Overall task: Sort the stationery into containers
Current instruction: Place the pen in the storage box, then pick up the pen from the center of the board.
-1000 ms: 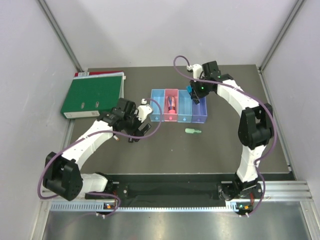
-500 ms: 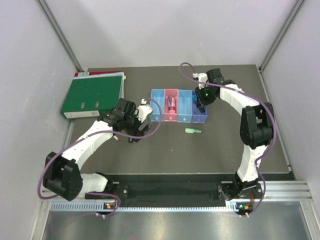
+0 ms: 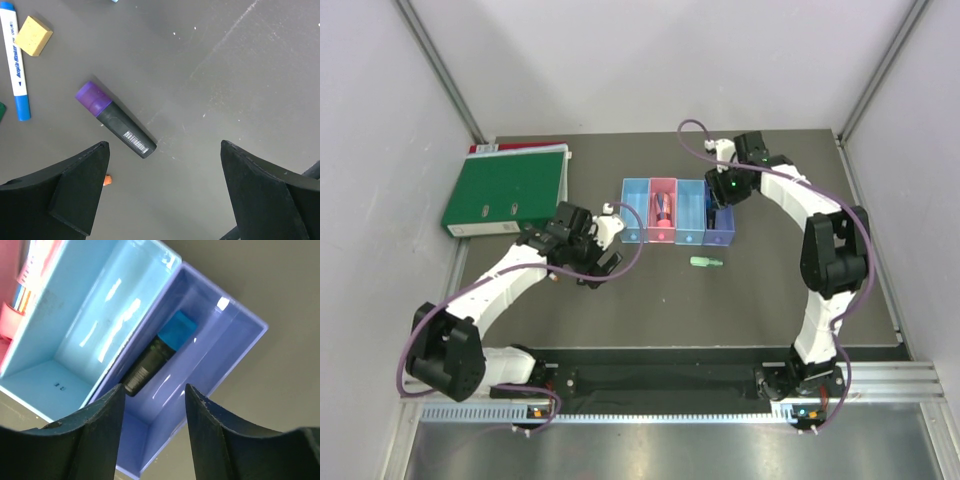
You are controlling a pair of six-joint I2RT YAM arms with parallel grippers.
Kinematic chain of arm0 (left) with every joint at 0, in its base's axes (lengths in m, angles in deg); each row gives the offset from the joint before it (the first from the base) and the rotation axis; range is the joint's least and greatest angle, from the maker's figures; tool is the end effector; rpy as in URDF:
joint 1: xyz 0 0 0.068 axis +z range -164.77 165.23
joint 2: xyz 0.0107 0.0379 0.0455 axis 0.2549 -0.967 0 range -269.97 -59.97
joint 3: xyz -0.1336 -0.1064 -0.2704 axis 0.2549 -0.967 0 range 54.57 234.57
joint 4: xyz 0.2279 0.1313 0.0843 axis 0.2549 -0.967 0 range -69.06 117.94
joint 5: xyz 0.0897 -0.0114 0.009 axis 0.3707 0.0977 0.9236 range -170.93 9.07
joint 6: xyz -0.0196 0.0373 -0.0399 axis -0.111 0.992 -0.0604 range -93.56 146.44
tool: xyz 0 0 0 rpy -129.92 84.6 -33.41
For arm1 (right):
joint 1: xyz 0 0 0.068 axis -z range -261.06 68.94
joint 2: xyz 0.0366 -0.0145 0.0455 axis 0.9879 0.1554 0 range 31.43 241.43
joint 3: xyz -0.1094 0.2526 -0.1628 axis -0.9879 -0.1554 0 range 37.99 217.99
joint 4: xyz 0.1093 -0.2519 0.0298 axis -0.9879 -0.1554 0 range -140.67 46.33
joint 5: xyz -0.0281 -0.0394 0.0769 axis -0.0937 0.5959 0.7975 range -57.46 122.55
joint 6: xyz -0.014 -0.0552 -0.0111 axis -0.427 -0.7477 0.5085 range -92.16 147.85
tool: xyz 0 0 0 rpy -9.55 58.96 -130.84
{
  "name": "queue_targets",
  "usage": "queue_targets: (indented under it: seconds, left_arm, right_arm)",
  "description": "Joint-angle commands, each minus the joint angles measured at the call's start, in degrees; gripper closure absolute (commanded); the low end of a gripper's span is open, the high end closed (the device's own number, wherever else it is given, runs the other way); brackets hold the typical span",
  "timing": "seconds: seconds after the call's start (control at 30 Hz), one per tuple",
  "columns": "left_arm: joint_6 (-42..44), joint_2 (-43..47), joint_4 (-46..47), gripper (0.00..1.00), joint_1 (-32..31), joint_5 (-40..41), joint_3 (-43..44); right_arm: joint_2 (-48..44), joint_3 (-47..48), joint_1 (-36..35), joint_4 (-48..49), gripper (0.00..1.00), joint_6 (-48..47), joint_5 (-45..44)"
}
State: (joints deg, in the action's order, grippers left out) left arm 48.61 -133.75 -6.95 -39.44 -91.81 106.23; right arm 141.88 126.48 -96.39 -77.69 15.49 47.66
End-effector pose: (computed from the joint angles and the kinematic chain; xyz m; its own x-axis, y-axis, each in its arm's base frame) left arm 0.2324 -0.1153 0.2746 -0.5159 0.6449 -0.5639 0.7538 0.6545 0.0590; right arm 0.4381 0.1314 0.2697 -0.6962 -0.4051 -0.5926 -0.5578 0.8250 0.0914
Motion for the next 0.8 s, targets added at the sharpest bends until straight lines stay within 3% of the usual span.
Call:
queue_targets:
  seconds: [0.0,0.3,0.63,0.73,0.77]
  left_arm:
    - [-0.64,-0.57,3.95,0.04,0.23,-0.73,-1.82]
    - [-7.23,-5.75,9.40,0.06,2.59,1.65,-3.58]
    - [-10.22,-15.60,11.95,0.11,7.26,2.61,1.07]
    - [-11.10,-18.59,11.60,0.16,7.70,2.35,2.13]
    - [-11.19,-19.12,11.52,0.23,7.70,2.44,2.48]
  right_arm:
    - [-5.07,5.63,-1.37,0.98,0.49,-2.23,0.79]
    - [-8.67,10.30,-2.95,0.36,0.48,-4.60,0.79]
    - [-13.16,9.86,-3.04,0.09,0.47,-5.75,0.44]
    - [-14.04,10.04,-3.04,0.27,0.46,-5.39,0.27]
    - [-14.21,10.04,-3.04,0.27,0.46,-5.22,0.18]
